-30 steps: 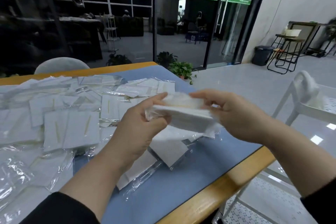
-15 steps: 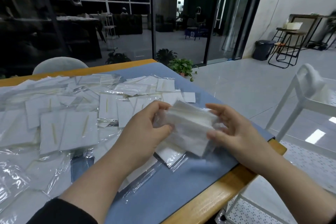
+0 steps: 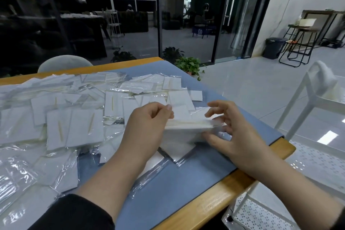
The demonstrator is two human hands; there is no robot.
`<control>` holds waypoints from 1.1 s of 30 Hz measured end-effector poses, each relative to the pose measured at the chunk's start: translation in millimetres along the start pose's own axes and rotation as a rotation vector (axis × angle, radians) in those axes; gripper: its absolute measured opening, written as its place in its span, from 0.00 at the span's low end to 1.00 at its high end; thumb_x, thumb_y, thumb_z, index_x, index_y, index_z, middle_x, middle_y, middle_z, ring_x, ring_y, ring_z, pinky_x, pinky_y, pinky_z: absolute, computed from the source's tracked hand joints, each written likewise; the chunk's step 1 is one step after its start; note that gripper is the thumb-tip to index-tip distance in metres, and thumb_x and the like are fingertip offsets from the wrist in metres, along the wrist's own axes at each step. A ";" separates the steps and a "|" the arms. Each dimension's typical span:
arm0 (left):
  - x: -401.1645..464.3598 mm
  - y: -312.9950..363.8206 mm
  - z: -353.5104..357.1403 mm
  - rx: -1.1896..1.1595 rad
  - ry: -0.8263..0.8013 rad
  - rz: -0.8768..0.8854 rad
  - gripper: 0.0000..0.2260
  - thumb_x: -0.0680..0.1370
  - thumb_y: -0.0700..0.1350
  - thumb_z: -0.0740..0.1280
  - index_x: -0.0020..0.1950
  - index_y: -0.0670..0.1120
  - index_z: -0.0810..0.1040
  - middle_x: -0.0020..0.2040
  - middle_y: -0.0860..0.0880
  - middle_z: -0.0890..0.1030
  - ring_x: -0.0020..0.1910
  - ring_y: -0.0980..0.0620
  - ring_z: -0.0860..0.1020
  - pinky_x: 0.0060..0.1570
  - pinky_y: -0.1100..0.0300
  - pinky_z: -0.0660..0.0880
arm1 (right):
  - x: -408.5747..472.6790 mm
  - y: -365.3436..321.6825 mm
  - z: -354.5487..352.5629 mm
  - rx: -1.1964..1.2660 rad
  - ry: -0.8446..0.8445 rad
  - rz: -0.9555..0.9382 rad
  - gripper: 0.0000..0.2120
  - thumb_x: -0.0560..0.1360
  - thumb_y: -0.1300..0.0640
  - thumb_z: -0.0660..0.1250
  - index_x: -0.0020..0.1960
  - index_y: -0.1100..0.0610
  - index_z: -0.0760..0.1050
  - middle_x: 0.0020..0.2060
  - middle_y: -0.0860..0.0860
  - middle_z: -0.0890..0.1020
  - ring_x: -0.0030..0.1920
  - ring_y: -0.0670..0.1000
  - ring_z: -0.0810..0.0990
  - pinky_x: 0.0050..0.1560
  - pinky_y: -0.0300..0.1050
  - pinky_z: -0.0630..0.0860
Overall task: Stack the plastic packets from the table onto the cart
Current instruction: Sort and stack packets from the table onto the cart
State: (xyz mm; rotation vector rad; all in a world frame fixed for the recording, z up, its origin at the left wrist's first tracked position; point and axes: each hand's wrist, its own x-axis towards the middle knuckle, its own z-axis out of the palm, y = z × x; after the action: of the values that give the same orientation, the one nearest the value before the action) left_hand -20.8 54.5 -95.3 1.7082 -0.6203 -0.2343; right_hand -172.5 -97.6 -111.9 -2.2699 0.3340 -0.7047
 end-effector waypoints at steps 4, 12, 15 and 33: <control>-0.3 -2.3 4.3 0.003 -0.068 -0.004 0.13 0.83 0.51 0.63 0.45 0.49 0.83 0.41 0.58 0.85 0.41 0.58 0.81 0.38 0.61 0.78 | -2.5 1.2 8.2 -0.111 -0.083 -0.020 0.24 0.78 0.51 0.68 0.61 0.26 0.61 0.59 0.28 0.71 0.55 0.44 0.77 0.56 0.36 0.74; -3.0 2.2 -8.3 0.253 -0.317 0.191 0.14 0.73 0.57 0.76 0.54 0.66 0.76 0.50 0.62 0.80 0.42 0.65 0.78 0.38 0.71 0.71 | 16.7 -6.9 -5.5 -0.114 0.037 -0.025 0.19 0.79 0.59 0.66 0.52 0.32 0.72 0.46 0.34 0.78 0.46 0.43 0.76 0.44 0.34 0.73; -1.3 3.4 -12.6 0.245 -0.239 0.198 0.09 0.74 0.44 0.74 0.47 0.57 0.79 0.37 0.57 0.80 0.31 0.60 0.74 0.30 0.71 0.69 | 29.0 -21.0 -18.5 -0.123 -0.038 -0.036 0.17 0.79 0.54 0.68 0.56 0.32 0.71 0.45 0.28 0.76 0.45 0.36 0.75 0.43 0.28 0.69; 9.5 -2.0 -22.0 0.135 0.092 0.164 0.04 0.76 0.42 0.73 0.47 0.50 0.80 0.40 0.53 0.84 0.37 0.55 0.79 0.34 0.63 0.72 | 85.8 12.5 -33.5 -0.644 -0.497 0.302 0.42 0.73 0.33 0.69 0.80 0.48 0.59 0.73 0.49 0.69 0.70 0.53 0.71 0.70 0.49 0.68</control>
State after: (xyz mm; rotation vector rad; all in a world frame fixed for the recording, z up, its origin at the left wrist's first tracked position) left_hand -1.9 68.5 -90.3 1.7761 -0.7172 0.0025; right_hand -122.1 -162.1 -67.7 -2.7968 0.7138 0.1675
